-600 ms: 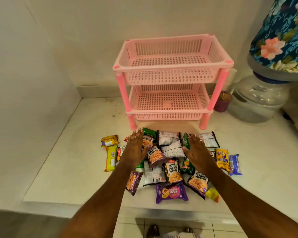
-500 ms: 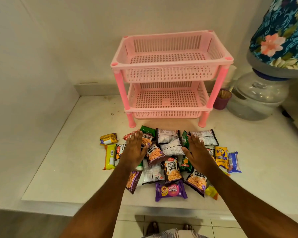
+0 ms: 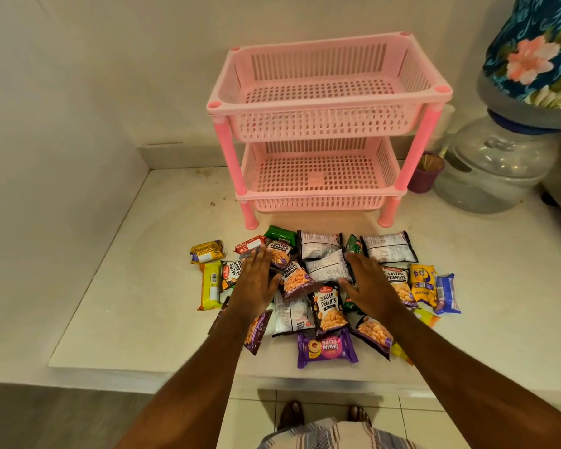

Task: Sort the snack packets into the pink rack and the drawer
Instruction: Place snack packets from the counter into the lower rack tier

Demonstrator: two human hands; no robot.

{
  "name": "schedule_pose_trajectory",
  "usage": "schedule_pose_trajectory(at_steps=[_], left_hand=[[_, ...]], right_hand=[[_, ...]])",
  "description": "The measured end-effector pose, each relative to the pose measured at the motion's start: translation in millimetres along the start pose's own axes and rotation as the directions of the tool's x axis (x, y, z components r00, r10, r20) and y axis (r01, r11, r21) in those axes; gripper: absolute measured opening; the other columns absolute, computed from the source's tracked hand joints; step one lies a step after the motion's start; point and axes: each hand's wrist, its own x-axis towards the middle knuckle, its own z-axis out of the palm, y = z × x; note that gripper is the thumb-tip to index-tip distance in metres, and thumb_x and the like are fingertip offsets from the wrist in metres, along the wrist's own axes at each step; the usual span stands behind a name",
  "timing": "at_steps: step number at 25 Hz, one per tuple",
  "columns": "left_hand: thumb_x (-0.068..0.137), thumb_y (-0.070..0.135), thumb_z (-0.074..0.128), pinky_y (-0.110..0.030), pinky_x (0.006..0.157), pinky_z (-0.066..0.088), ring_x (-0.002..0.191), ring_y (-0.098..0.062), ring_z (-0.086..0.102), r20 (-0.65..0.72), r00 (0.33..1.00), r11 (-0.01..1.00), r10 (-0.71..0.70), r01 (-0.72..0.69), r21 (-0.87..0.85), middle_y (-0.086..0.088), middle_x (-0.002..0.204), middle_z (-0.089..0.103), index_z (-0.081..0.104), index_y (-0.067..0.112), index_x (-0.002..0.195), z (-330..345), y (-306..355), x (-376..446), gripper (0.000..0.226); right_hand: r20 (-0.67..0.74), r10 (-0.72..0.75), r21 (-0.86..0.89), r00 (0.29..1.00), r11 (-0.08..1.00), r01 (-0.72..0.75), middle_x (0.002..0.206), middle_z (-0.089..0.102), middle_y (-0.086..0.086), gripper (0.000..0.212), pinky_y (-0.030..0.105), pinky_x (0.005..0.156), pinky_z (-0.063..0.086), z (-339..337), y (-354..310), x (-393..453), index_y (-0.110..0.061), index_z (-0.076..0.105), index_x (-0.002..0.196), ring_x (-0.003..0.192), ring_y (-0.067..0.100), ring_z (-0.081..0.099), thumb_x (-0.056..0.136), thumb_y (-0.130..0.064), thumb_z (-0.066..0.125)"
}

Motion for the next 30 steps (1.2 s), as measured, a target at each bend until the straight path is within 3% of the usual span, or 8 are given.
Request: schedule_pose_trajectory(at_steps=[4, 8, 13, 18, 21, 24, 28, 30], left_hand=[[0.104, 0.04, 0.045, -0.043, 0.123, 0.021, 0.152, -0.03, 0.019, -0.012, 0.999, 0.999, -0.045, 0.045, -0.026, -0.008, 0.164, 0.024, 0.035, 0.017, 0.153, -1.5, 4.6, 4.8, 0.055], [0.1, 0.029, 0.054, -0.047, 0.121, 0.028, 0.148, -0.032, 0.024, 0.006, 0.995, 0.995, -0.095, 0.095, -0.008, -0.008, 0.161, 0.03, 0.042, 0.017, 0.148, -4.3, 8.0, 10.9, 0.05], [0.088, 0.0, 0.057, -0.051, 0.117, 0.032, 0.142, -0.036, 0.032, -0.02, 0.991, 0.987, -0.134, 0.135, 0.09, -0.006, 0.158, 0.037, 0.044, 0.026, 0.149, -10.7, 18.6, 21.1, 0.067], [0.091, 0.004, 0.058, -0.052, 0.119, 0.028, 0.136, -0.034, 0.042, -0.024, 0.995, 0.965, -0.102, 0.105, 0.239, -0.002, 0.159, 0.037, 0.048, 0.032, 0.145, -10.4, 23.8, 32.1, 0.062], [0.092, 0.013, 0.064, -0.052, 0.113, 0.031, 0.131, -0.031, 0.049, -0.049, 0.994, 0.961, -0.096, 0.106, 0.255, 0.001, 0.152, 0.046, 0.055, 0.031, 0.139, -10.2, 24.0, 33.9, 0.051], [0.089, 0.015, 0.069, -0.05, 0.102, 0.036, 0.118, -0.028, 0.059, -0.103, 0.993, 0.961, -0.056, 0.081, 0.264, 0.002, 0.142, 0.057, 0.064, 0.027, 0.129, -14.8, 23.9, 37.6, 0.041], [0.087, 0.015, 0.071, -0.043, 0.089, 0.036, 0.108, -0.027, 0.063, -0.187, 0.982, 0.967, -0.03, 0.076, 0.245, 0.005, 0.127, 0.067, 0.068, 0.028, 0.122, -26.9, 24.4, 42.6, 0.037], [0.088, 0.017, 0.07, -0.043, 0.088, 0.034, 0.105, -0.026, 0.063, -0.242, 0.969, 0.971, -0.055, 0.108, 0.213, 0.007, 0.124, 0.068, 0.067, 0.031, 0.123, -33.1, 24.3, 42.1, 0.039]], right_hand=[[0.026, 0.035, -0.012, 0.999, 0.999, -0.034, 0.144, 0.048, 0.011, 0.06, 0.047, 0.116, 0.029, 0.0, -8.5, 7.3, -0.024, 0.037, 0.154, 0.137, 0.032, 0.038, 0.1, -0.045, 0.053], [0.051, 0.088, -0.007, 0.995, 0.996, -0.088, 0.138, 0.05, 0.011, 0.058, 0.049, 0.116, 0.029, -1.4, -17.5, 14.0, -0.028, 0.039, 0.152, 0.134, 0.033, 0.041, 0.098, -0.043, 0.057], [0.081, 0.237, 0.234, 0.968, 0.94, -0.249, 0.147, 0.048, 0.009, 0.072, 0.059, 0.114, 0.03, 0.4, -29.2, 22.7, -0.028, 0.035, 0.152, 0.137, 0.03, 0.046, 0.09, -0.035, 0.071], [0.116, 0.403, 0.508, 0.908, 0.761, -0.403, 0.135, 0.056, 0.014, 0.072, 0.04, 0.1, 0.048, 3.3, -36.5, 29.8, -0.011, 0.042, 0.141, 0.12, 0.028, 0.058, 0.083, -0.021, 0.083], [0.108, 0.422, 0.537, 0.9, 0.737, -0.41, 0.117, 0.06, 0.008, 0.062, 0.027, 0.078, 0.043, 3.5, -38.4, 30.5, -0.01, 0.046, 0.126, 0.106, 0.023, 0.06, 0.079, -0.019, 0.086], [0.092, 0.435, 0.53, 0.896, 0.741, -0.414, 0.102, 0.064, 0.001, 0.063, 0.026, 0.065, 0.044, -0.4, -37.1, 30.9, -0.014, 0.046, 0.122, 0.089, 0.017, 0.062, 0.076, -0.022, 0.088], [0.058, 0.397, 0.572, 0.916, 0.739, -0.356, 0.089, 0.066, 0.004, 0.059, 0.044, 0.075, 0.057, -8.2, -36.3, 32.8, -0.023, 0.041, 0.119, 0.081, 0.026, 0.069, 0.078, -0.019, 0.085], [0.04, 0.326, 0.574, 0.945, 0.766, -0.289, 0.089, 0.065, 0.003, 0.059, 0.041, 0.071, 0.058, -14.9, -34.3, 34.3, -0.031, 0.037, 0.117, 0.079, 0.022, 0.069, 0.081, -0.017, 0.081]])
